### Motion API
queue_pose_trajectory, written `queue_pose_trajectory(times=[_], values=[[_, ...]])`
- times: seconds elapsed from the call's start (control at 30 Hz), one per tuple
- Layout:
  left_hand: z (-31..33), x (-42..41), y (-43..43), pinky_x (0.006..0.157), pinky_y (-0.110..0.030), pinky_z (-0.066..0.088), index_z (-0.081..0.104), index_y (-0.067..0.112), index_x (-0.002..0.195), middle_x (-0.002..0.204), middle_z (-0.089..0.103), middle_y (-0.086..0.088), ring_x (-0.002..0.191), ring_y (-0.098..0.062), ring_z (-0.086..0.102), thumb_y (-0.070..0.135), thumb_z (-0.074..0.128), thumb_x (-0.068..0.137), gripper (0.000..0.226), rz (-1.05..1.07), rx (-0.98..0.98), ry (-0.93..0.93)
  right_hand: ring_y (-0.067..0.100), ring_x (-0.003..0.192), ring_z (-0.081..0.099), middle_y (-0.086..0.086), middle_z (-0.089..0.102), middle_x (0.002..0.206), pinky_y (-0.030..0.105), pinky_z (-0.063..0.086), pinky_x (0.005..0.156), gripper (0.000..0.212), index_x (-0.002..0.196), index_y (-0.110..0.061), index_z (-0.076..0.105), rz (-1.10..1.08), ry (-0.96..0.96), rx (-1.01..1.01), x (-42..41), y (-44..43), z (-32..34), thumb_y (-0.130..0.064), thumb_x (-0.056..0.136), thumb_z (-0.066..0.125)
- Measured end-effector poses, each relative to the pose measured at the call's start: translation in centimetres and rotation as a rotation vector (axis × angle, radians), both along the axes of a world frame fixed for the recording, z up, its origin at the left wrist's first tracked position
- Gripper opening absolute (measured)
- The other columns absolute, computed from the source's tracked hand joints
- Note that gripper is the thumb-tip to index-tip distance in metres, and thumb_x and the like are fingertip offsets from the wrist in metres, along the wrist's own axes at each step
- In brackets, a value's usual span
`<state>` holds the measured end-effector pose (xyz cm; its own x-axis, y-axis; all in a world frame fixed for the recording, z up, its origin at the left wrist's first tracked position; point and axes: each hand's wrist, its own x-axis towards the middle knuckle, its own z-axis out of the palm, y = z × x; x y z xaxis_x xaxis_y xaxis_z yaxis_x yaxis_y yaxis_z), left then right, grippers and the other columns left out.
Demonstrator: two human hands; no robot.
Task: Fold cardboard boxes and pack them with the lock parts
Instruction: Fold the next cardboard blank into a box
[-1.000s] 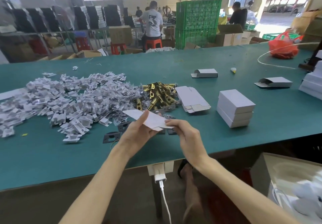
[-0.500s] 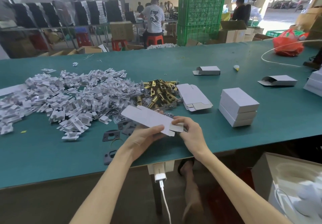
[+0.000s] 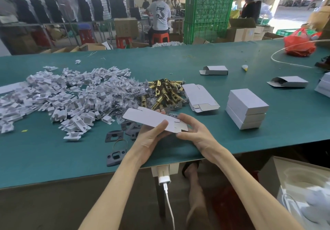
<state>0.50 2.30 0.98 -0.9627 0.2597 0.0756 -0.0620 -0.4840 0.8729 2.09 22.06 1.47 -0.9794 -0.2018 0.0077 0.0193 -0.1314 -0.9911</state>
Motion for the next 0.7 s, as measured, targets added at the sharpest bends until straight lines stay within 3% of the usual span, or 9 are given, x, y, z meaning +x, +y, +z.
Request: queue_pose_trajectory(times=[0.17, 0.3, 0.37, 0.5, 0.7], values=[[0.20, 0.04, -0.33, 0.098, -0.037, 0.057, 0.056, 0.010, 0.141, 0.134, 0.070, -0.009, 0.127, -0.028, 0.065, 0.022, 0.092, 0.077, 0.074, -0.040, -0.066, -0.010, 0.013, 0.125, 0.061, -0.004, 0.052, 0.147, 0.027, 0.047, 0.108, 0.084, 0.151, -0.018, 0.043, 0.094, -0.045, -0.026, -0.20, 0.65, 0.15, -0.004, 0.075, 0.077], [-0.12, 0.14, -0.55, 0.112, -0.042, 0.045, 0.051, 0.019, 0.147, 0.142, 0.065, -0.007, 0.135, -0.025, 0.059, 0.021, 0.086, 0.084, 0.072, -0.100, -0.187, 0.048, 0.008, 0.121, 0.062, -0.003, 0.058, 0.143, 0.026, 0.054, 0.096, 0.062, 0.143, -0.018, 0.053, -0.002, -0.053, -0.098, -0.17, 0.62, -0.08, -0.002, 0.087, 0.072], [-0.16, 0.26, -0.61, 0.116, -0.041, 0.039, 0.046, 0.022, 0.151, 0.148, 0.060, 0.000, 0.139, -0.020, 0.054, 0.021, 0.082, 0.086, 0.075, -0.147, -0.235, 0.084, 0.012, 0.119, 0.064, 0.000, 0.062, 0.138, 0.034, 0.055, 0.100, 0.054, 0.139, -0.017, 0.057, -0.098, -0.041, -0.081, -0.23, 0.33, -0.42, 0.001, 0.089, 0.067], [0.06, 0.47, -0.54, 0.115, -0.038, 0.038, 0.044, 0.026, 0.152, 0.150, 0.059, 0.004, 0.139, -0.015, 0.054, 0.016, 0.078, 0.089, 0.072, -0.157, -0.279, 0.110, 0.025, 0.117, 0.067, 0.004, 0.070, 0.126, 0.046, 0.052, 0.104, 0.044, 0.133, -0.012, 0.062, -0.122, -0.054, -0.110, -0.14, 0.00, -0.66, 0.002, 0.091, 0.066], [0.41, 0.63, -0.72, 0.114, -0.040, 0.037, 0.052, 0.028, 0.147, 0.147, 0.061, -0.001, 0.138, -0.020, 0.054, 0.030, 0.086, 0.084, 0.072, -0.202, -0.314, 0.114, 0.027, 0.113, 0.068, 0.009, 0.071, 0.123, 0.042, 0.056, 0.098, 0.040, 0.127, -0.012, 0.065, -0.186, -0.103, -0.186, -0.17, 0.02, -0.66, 0.002, 0.090, 0.068]])
